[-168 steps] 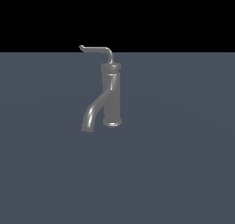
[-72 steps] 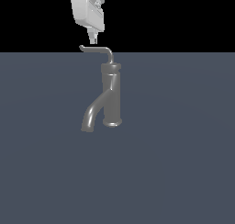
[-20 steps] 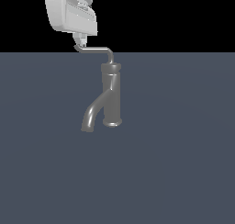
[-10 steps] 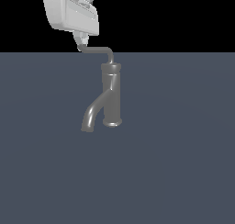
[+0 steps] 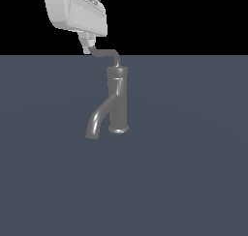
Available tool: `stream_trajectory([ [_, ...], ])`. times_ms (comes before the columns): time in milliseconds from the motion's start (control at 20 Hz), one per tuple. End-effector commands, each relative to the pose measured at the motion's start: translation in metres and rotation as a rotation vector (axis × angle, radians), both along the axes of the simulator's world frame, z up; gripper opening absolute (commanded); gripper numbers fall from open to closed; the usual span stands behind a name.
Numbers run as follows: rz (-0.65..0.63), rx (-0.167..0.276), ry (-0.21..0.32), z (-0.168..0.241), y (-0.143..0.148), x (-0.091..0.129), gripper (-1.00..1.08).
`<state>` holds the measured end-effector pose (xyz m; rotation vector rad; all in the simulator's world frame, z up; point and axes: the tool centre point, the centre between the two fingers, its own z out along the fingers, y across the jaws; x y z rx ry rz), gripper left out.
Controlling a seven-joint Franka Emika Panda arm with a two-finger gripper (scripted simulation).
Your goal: Turn on the faucet by rotating a designated handle.
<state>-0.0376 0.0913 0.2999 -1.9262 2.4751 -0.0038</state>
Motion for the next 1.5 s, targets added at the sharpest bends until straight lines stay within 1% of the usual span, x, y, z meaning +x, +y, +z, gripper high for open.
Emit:
stream_trajectory([
  [0,-0.003,-0.001,0.005,0.000,-0.004,-0.007,-1.00],
  [50,0.000,-0.002,0.000,0.000,-0.001,-0.002,-1.00],
  [800,-0.002,-0.001,0.006,0.000,-0.079,-0.031,-1.00],
  [850,-0.002,-0.001,0.006,0.000,-0.079,-0.031,-1.00],
  [900,0.036,-0.001,0.003,0.000,-0.054,-0.029,-1.00],
  [1450,0.014,-0.002,0.004,0.000,-0.108,-0.008,-1.00],
])
